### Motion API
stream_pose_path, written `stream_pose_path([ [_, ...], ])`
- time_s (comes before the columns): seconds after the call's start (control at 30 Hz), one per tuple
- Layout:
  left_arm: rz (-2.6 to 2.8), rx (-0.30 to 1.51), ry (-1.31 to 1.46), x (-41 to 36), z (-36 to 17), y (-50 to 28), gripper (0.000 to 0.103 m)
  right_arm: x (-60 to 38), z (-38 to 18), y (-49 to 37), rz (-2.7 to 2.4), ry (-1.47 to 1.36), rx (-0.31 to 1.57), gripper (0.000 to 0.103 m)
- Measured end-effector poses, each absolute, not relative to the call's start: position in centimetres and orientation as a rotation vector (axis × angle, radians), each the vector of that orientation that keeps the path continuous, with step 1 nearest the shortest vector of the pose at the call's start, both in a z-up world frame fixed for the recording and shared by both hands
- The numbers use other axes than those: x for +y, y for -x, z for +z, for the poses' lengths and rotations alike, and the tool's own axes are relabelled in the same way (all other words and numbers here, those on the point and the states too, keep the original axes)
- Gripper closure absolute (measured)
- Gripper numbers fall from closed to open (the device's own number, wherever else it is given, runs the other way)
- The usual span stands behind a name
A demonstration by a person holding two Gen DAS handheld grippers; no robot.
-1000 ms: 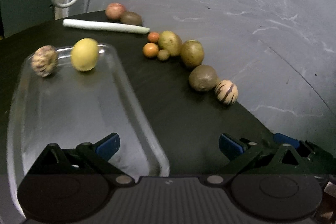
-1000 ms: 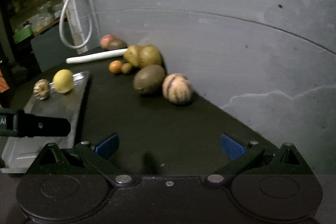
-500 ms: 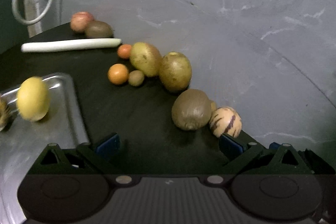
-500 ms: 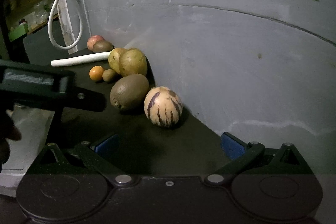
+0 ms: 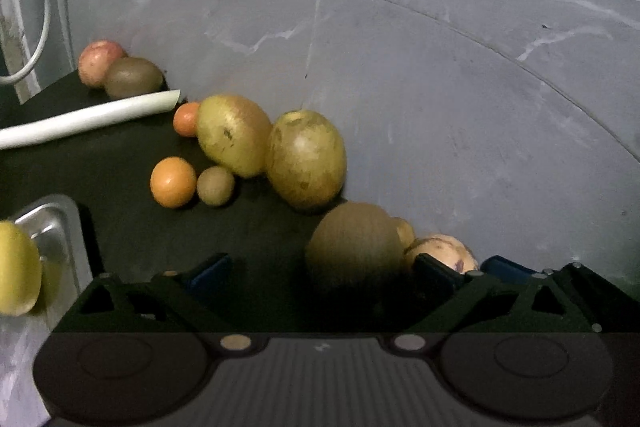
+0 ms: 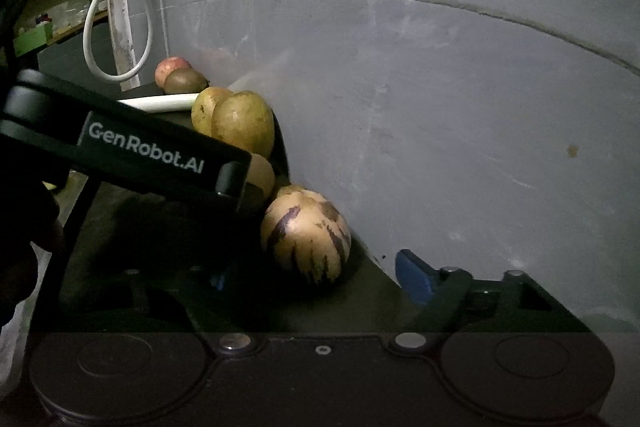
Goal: Organize fruits
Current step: 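Grasp the kiwi with the left tool while the right tool grasps another pepino, then place the kiwi and pepino on the tray, opening both tools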
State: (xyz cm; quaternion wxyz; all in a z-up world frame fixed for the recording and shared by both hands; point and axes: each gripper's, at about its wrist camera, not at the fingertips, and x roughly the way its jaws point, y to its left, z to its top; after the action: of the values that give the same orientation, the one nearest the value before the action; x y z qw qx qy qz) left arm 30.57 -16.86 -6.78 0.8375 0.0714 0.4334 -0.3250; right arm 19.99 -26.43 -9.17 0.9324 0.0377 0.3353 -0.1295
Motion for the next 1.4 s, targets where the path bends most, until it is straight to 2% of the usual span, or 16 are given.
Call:
stream_pose_path([
  [0.37,-0.739,0.944,-0.140,-17.7,-7.4,-32.0,0.020,-26.6,-9.5,-20.9,-0.244,-0.072,0.677,0.047],
  [0.47,-0.759,0.960,-0.120,-18.0,-7.5,-32.5,0.028,-26.7,-9.5,-21.1,-0.242,-0.070,0.673,0.051],
  [0.57,-0.787,0.967,-0.111,-18.3,-7.5,-32.6,0.040,-26.6,-9.6,-21.2,-0.244,-0.070,0.671,0.052],
  [0.93,-0.712,1.012,0.017,-16.0,-7.6,-32.6,0.041,-26.0,-9.1,-20.7,-0.234,-0.053,0.673,0.053],
  [1.4,-0.529,0.925,0.181,-5.7,-3.7,-30.9,0.041,-19.9,-6.3,-22.7,-0.039,0.001,0.618,0.053],
])
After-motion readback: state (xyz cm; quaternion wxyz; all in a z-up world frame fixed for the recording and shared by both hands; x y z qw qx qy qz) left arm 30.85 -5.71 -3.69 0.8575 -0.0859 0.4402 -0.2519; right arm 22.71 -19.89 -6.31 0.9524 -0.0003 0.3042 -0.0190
